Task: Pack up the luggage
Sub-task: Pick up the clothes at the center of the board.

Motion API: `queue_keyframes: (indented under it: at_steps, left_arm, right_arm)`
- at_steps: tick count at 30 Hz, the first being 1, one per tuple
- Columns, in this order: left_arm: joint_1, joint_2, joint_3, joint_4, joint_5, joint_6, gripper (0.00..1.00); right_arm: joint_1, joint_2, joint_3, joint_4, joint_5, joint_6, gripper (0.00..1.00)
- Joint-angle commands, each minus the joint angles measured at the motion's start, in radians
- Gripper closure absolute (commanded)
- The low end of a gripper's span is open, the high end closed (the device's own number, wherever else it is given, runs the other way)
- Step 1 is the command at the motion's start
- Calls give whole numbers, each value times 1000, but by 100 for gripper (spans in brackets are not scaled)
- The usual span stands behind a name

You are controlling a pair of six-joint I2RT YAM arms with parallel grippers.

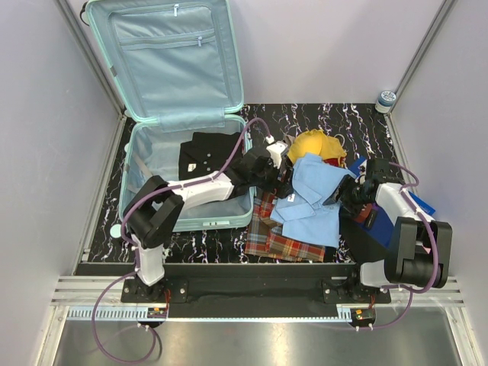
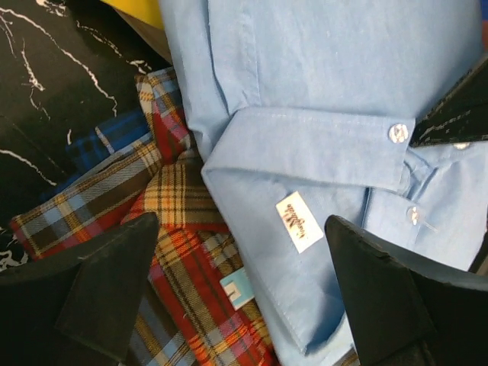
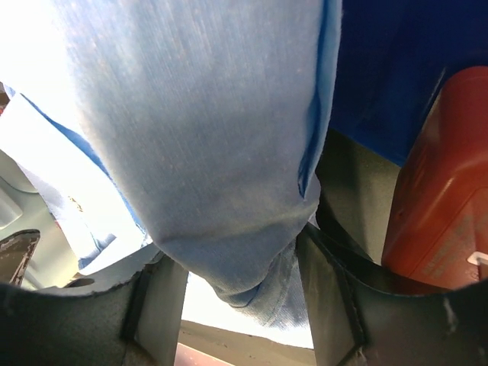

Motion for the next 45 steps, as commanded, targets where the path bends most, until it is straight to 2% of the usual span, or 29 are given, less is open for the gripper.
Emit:
queue_keyframes:
  at_steps: [1,12,19,27,31,45]
  left_arm:
    - [-6,52,49,-76,-18,-36,1]
    - [-12,129,80,-101,-8,-88,1]
    - [-24,135,78,-102,-3,-102,11]
    - [-61,66,38,-60,-100,-130,14]
    - [-88,21,21,-47,-185,-145,11]
    - [-107,13,-8,8,-172,-205,14]
  right_arm:
    - [-2,-17,-4,44,-35,-6,38]
    - [-2,-5,-2,44,-51,-11,44]
    - [-2,9,-4,46,-48,-14,45]
    - [-2,18,-4,47,-55,-16,47]
    - [-2,21,-7,47,-64,-16,48]
    - [-2,24,-10,49,-72,-19,49]
